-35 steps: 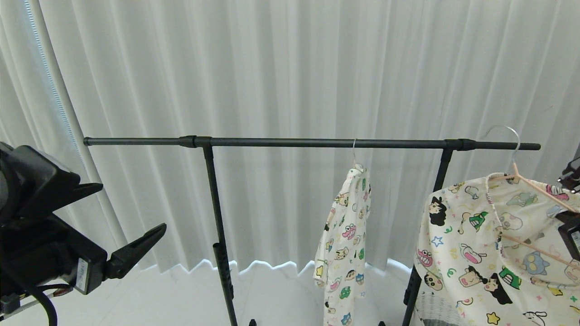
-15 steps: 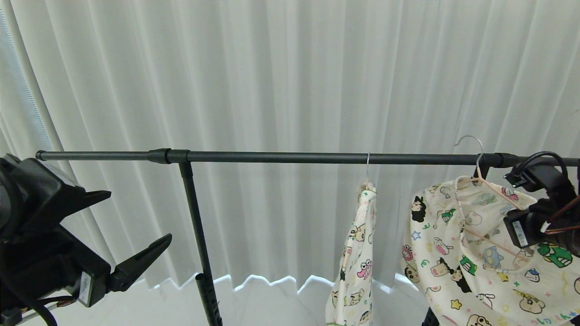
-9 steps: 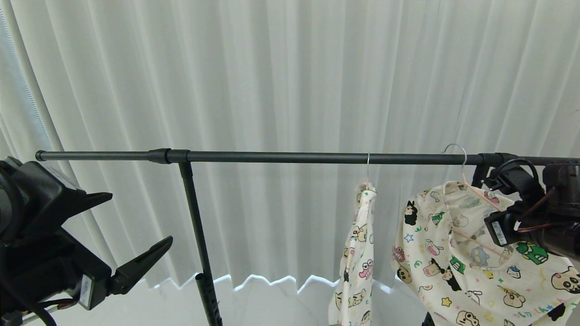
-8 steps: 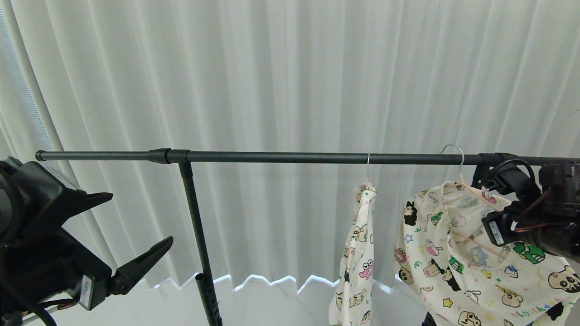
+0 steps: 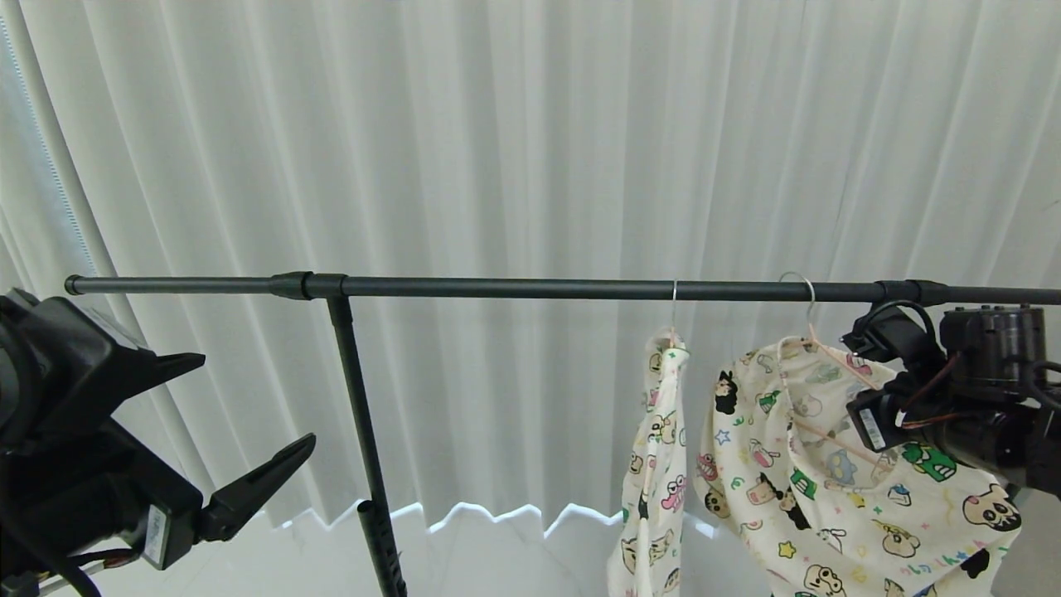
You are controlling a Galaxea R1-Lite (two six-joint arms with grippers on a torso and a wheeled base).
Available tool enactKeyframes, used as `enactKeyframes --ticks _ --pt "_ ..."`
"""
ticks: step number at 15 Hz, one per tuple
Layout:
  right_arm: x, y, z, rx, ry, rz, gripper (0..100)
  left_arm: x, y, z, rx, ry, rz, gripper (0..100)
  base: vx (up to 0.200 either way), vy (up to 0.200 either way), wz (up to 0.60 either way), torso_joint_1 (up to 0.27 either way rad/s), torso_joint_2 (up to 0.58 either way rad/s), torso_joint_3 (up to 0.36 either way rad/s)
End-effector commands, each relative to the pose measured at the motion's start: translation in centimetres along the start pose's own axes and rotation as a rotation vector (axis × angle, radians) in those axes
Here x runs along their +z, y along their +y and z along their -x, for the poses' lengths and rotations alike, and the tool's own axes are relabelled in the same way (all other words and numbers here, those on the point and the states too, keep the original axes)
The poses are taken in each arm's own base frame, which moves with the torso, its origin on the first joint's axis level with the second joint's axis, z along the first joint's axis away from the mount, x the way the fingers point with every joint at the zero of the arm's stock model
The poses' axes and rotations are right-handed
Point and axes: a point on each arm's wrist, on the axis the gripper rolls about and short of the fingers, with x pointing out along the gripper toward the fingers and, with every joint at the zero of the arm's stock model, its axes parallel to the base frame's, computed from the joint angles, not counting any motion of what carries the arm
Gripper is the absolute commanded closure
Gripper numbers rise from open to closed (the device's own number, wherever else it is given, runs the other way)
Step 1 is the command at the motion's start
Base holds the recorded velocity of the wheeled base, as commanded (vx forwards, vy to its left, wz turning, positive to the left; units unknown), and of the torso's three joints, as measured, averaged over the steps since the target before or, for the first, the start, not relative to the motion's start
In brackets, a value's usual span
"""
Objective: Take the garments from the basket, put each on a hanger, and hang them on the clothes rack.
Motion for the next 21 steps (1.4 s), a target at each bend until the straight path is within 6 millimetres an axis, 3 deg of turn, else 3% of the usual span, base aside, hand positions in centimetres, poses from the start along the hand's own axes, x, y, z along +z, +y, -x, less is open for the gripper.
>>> enactKeyframes --ticks 1,2,3,6,10,13,16,21 --pt "0.0 0.0 0.0 0.002 0.0 0.0 100 0.0 0.0 0.0 0.001 -0.001 0.0 0 0.0 0.0 0.0 0.0 0.0 0.0" --pt "0.0 0.0 0.1 0.001 -0.003 -0.003 100 0.0 0.0 0.0 0.001 -0.002 0.0 0 0.0 0.0 0.0 0.0 0.0 0.0" --pt "0.1 0.0 0.2 0.0 -0.008 -0.004 0 0.0 0.0 0.1 0.003 -0.005 0.001 0 0.0 0.0 0.0 0.0 0.0 0.0" --pt "0.6 -0.3 1.4 -0.002 -0.048 -0.031 0 0.1 0.2 0.2 0.016 -0.005 0.004 0 0.0 0.0 0.0 0.0 0.0 0.0" --pt "1.2 -1.0 5.6 0.023 -0.168 -0.177 0 -0.7 0.8 0.1 0.072 0.041 0.025 0 0.0 0.0 0.0 0.0 0.0 0.0" --pt "-0.6 -1.5 8.5 0.032 -0.201 -0.205 0 -1.8 1.5 0.4 0.168 0.101 0.053 0 0.0 0.0 0.0 0.0 0.0 0.0" --pt "-1.7 -2.1 10.5 0.005 -0.246 -0.22 0 -3.0 1.9 1.2 0.25 0.143 0.087 0 -0.2 0.0 0.0 0.009 0.0 0.002" --pt "-4.7 -2.8 13.6 -0.073 -0.277 -0.228 0 -8.0 0.0 4.9 0.429 0.212 0.164 0 -0.2 0.0 0.0 -0.001 0.0 0.001"
